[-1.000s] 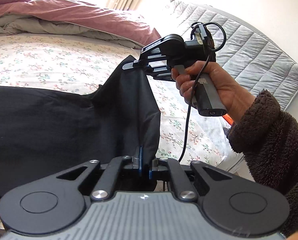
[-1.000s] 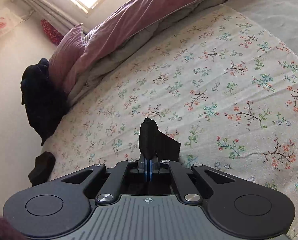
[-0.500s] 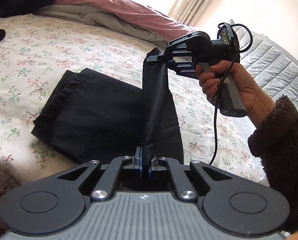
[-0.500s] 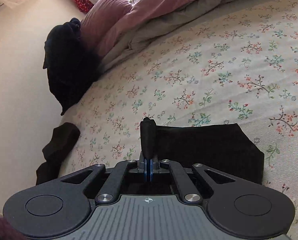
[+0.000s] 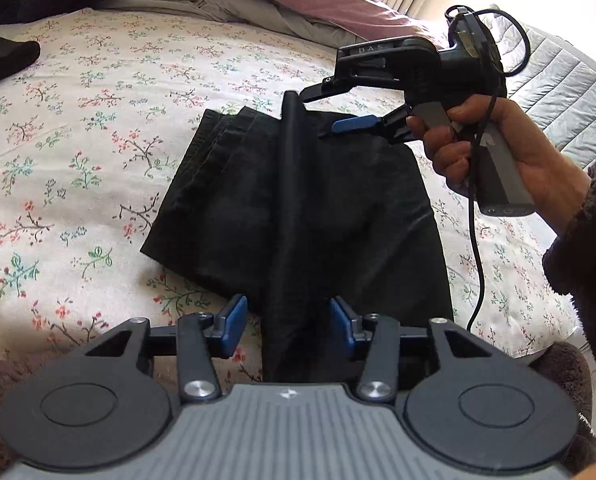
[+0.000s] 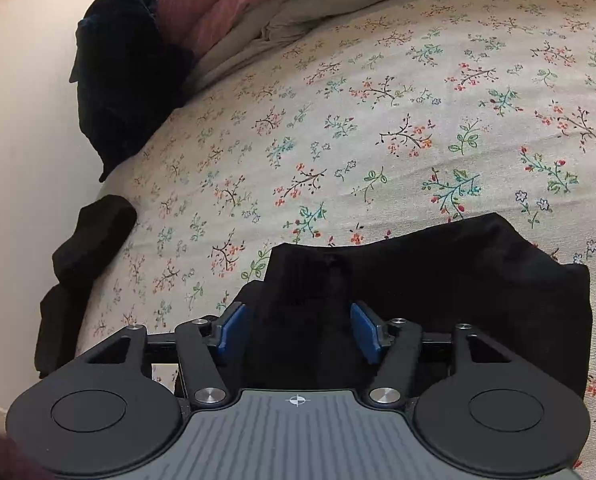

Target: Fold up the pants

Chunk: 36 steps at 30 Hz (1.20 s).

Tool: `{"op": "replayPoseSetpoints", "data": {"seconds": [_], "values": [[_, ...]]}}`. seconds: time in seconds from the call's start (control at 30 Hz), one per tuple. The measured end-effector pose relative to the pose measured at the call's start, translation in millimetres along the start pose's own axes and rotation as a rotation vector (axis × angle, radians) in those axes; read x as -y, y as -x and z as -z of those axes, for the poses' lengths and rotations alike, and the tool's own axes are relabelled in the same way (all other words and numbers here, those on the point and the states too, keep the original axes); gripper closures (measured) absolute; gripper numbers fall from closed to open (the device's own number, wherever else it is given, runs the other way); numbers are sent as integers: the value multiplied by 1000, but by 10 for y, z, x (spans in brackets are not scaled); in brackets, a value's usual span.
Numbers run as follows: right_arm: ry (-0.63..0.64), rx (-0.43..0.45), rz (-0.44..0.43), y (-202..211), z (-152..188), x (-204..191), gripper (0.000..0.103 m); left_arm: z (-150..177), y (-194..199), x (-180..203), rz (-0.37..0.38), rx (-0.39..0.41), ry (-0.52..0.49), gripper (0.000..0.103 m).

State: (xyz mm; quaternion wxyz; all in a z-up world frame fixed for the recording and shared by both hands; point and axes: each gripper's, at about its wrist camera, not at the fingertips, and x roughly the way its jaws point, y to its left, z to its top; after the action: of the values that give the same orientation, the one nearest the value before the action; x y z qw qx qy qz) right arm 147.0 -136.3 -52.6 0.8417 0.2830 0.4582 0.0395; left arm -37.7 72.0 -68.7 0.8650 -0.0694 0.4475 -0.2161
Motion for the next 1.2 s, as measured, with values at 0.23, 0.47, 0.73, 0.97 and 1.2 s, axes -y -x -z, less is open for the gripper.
{"op": "replayPoseSetpoints", "data": {"seconds": [0.23,0.47,0.73,0.97,1.2], "values": [[131,5,68,481,162,14,40,-394,-402,-33,47,-32,5,38],[159,-6,106,817,639,269,38,-635,-771,-106,48,-49,57,52],[136,-2,107,946,918,414,38,-759,-575,159,3,-1,-75,85],[136,22,93,1042,911,417,36,-1031,-235,-3,-54,69,-117,85],[122,22,90,1009,945,480,34,-1086,-438,-473,-163,-21,-91,69]]}}
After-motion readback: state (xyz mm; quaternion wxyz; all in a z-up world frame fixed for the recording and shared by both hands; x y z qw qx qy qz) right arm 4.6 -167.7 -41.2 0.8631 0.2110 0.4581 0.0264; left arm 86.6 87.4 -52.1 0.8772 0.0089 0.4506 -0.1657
